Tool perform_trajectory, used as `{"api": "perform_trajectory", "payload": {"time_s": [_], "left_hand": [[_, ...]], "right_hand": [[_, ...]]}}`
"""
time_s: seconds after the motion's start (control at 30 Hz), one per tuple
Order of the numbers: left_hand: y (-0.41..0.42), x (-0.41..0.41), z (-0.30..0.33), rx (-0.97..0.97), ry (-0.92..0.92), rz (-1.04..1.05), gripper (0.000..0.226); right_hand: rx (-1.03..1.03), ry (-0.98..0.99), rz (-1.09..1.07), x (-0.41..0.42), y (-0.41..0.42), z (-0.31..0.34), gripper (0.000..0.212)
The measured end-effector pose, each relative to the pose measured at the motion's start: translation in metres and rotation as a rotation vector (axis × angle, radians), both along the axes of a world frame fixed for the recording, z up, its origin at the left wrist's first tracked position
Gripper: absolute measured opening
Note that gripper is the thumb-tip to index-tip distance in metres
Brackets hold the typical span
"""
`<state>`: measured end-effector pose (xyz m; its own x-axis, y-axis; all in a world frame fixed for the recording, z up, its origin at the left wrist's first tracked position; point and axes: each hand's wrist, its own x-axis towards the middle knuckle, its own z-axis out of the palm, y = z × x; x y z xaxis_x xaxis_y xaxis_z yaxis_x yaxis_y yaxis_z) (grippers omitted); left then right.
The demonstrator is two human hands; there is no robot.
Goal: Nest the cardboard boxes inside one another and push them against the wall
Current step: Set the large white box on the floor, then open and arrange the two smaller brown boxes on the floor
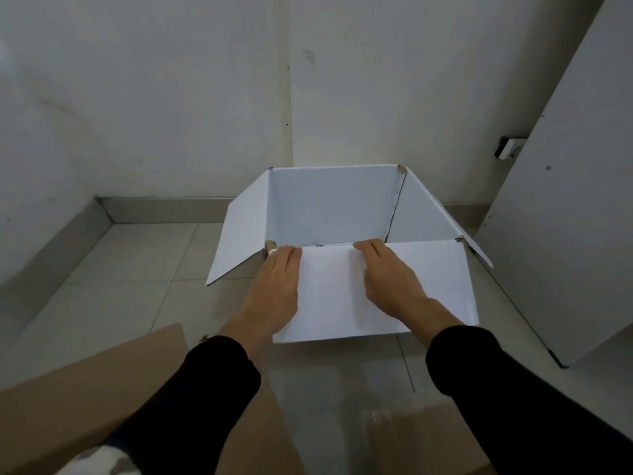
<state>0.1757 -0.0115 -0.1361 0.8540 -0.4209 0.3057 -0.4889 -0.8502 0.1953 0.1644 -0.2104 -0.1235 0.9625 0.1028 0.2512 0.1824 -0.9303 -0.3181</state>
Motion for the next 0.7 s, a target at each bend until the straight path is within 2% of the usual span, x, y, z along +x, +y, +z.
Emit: {"api": "perform_trajectory", "payload": {"time_s": [0.23, 0.43, 0.57, 0.7], "left_hand": [[0.066, -0.105, -0.001, 0.094, 0.023, 0.204, 0.044], [0.144, -0.224, -0.026, 0.104, 0.093, 0.369, 0.035], [0.191, -0.29, -0.058, 0.154, 0.258, 0.478, 0.033], [0.206, -0.333, -0.105, 0.131, 0.438, 0.49, 0.033]], "right_hand": [[-0.076, 0.011, 0.109, -0.079, 0.069, 0.002, 0.046], [-0.079, 0.072, 0.288, -0.167, 0.138, -0.03, 0.035], [-0.118, 0.245, 0.461, -0.215, 0.187, -0.072, 0.034], [-0.355, 0.408, 0.578, -0.247, 0.205, -0.121, 0.039]]}}
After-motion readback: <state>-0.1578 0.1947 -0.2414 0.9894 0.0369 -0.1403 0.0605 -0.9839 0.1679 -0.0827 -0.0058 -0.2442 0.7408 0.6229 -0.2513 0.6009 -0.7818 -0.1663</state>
